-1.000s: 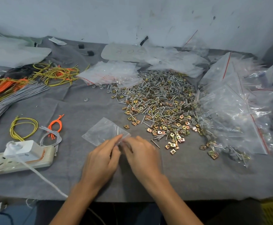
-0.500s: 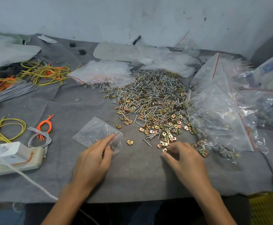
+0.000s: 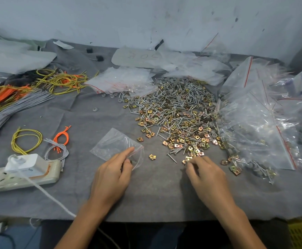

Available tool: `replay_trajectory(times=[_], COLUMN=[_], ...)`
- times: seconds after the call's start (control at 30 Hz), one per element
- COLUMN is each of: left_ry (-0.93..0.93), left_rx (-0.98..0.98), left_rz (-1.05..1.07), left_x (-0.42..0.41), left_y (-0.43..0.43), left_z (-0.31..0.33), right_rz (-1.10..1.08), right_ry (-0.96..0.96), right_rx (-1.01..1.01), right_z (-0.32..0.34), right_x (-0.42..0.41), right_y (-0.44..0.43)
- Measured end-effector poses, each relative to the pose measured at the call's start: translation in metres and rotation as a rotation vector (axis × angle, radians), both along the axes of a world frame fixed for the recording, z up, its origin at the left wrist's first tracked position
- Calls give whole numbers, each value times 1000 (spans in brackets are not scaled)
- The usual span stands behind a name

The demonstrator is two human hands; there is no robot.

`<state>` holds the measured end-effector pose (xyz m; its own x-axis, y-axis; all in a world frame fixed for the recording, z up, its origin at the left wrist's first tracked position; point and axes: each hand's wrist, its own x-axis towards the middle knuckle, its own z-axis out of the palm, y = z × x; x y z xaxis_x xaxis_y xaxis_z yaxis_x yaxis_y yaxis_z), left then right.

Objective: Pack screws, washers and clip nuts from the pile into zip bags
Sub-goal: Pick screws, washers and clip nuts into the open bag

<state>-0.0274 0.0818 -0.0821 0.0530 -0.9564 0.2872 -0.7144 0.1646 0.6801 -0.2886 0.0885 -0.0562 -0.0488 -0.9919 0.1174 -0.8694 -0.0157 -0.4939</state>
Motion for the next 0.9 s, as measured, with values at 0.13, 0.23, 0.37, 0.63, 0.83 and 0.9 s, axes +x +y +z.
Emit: replay_trajectory(times=[0.13,0.23,0.37,0.63,0.83,0.9], left_ry=[-4,-15,-6,-18,-30,-36], left_rx=[15,15,10,-6,-8,-9], left_rz=[-5,-18,-32,-32,-16,-12], left_x=[1,3,3,2,1,1], left_y=[-1,-1,-2,0,1,1], left_z=[0,-2,-3,-2,-2,-2], right_rz=[160,230,235,217,80,86], right_ry=[-244,-299,-262,-201,-54,-1], right_rx=[8,-40,-54,-131,-60,15], right_z=[2,-2,-9,-4,9,10], right_x=[49,89,119,73,-7,-20], right_y=[-1,-9,-22,-20,-25,-25])
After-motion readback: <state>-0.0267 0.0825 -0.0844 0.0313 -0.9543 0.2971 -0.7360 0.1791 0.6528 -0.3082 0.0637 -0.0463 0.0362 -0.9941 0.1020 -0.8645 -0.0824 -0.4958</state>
